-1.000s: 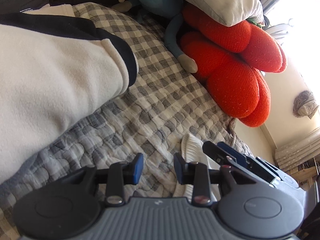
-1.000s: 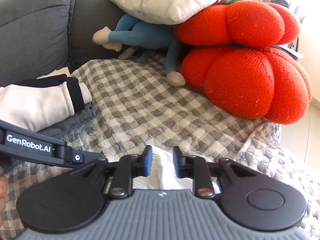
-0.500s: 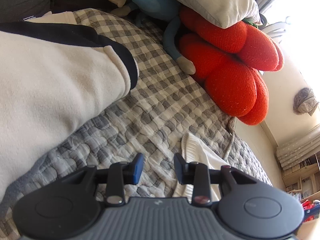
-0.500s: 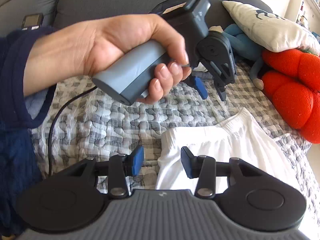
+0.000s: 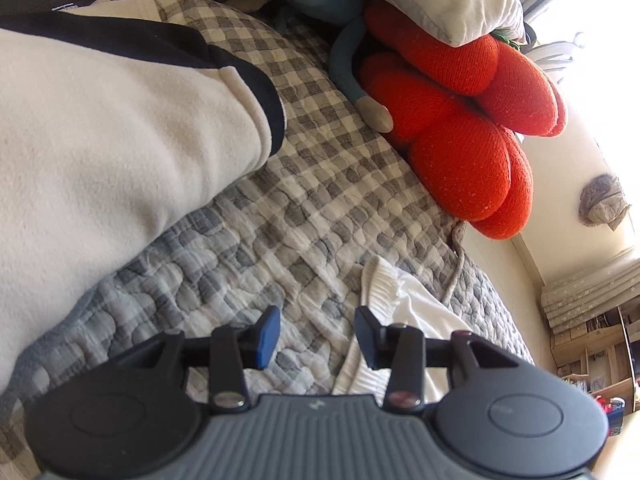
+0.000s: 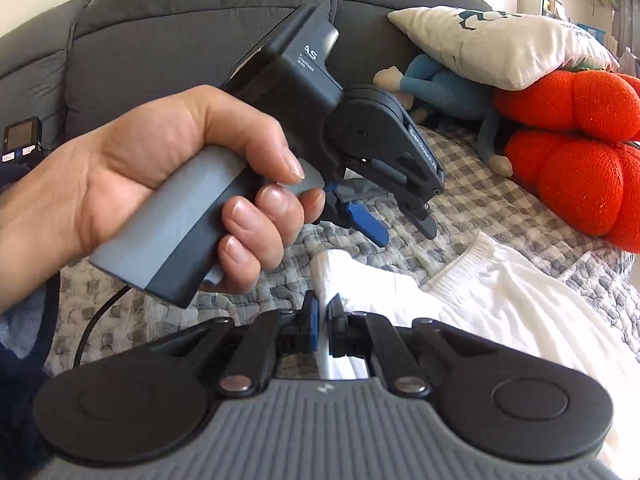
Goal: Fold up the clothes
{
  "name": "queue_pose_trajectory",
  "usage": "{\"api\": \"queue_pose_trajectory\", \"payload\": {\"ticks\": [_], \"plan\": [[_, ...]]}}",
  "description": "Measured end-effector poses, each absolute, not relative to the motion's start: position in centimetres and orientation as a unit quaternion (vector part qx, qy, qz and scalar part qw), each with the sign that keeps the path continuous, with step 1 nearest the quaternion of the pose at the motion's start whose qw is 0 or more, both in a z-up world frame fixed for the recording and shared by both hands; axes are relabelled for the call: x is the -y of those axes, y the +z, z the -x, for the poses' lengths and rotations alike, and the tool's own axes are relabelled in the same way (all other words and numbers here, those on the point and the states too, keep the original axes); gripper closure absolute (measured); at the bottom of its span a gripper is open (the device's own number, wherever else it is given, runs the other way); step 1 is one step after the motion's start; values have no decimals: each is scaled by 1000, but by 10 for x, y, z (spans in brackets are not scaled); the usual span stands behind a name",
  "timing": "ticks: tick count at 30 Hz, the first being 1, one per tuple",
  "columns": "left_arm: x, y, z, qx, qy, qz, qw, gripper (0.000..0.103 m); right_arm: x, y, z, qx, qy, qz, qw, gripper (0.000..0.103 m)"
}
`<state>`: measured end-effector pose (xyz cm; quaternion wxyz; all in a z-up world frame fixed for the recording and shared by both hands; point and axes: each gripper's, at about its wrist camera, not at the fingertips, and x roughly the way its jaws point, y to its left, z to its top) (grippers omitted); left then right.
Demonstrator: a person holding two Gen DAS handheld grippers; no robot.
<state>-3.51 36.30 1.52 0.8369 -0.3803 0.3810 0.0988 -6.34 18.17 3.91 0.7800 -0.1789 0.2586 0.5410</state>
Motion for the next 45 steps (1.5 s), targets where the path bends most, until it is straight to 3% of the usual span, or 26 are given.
{"api": "queue_pose_trajectory", "payload": {"ticks": [9, 13, 15, 16, 17, 20, 24, 29, 35, 39, 45], "plan": [[-362, 17, 34, -382, 102, 365, 843, 58, -189, 25, 56, -310, 526, 115, 784, 98], [-361, 16, 32, -383, 101, 348, 850, 56, -181, 23, 50, -344, 517, 98, 778, 86], [-363, 17, 30, -380, 106, 344, 852, 56, -166, 43, 49, -329, 533, 82, 775, 68], [-363, 17, 29, -378, 108, 342, 853, 56, -156, 53, 48, -317, 542, 68, 775, 42], [-363, 18, 28, -377, 108, 339, 855, 56, -141, 64, 43, -306, 547, 47, 778, 30], [-360, 21, 25, -376, 105, 323, 862, 55, -94, 96, 26, -274, 545, -3, 793, 29], [-353, 26, 18, -366, 95, 308, 873, 55, -37, 98, 1, -246, 430, 81, 865, 29], [-343, 31, 4, -352, 74, 287, 888, 53, 29, 69, -50, -276, 293, 107, 909, 29], [-331, 29, -23, -345, 26, 259, 902, 36, 84, 55, -78, -299, 278, 141, 902, 29], [-320, 25, -35, -348, 9, 180, 920, 31, 103, 42, -85, -306, 309, 212, 875, 29], [-300, 20, -44, -324, -33, 49, 944, 31, 125, 38, -114, -323, 349, 195, 858, 29]]}}
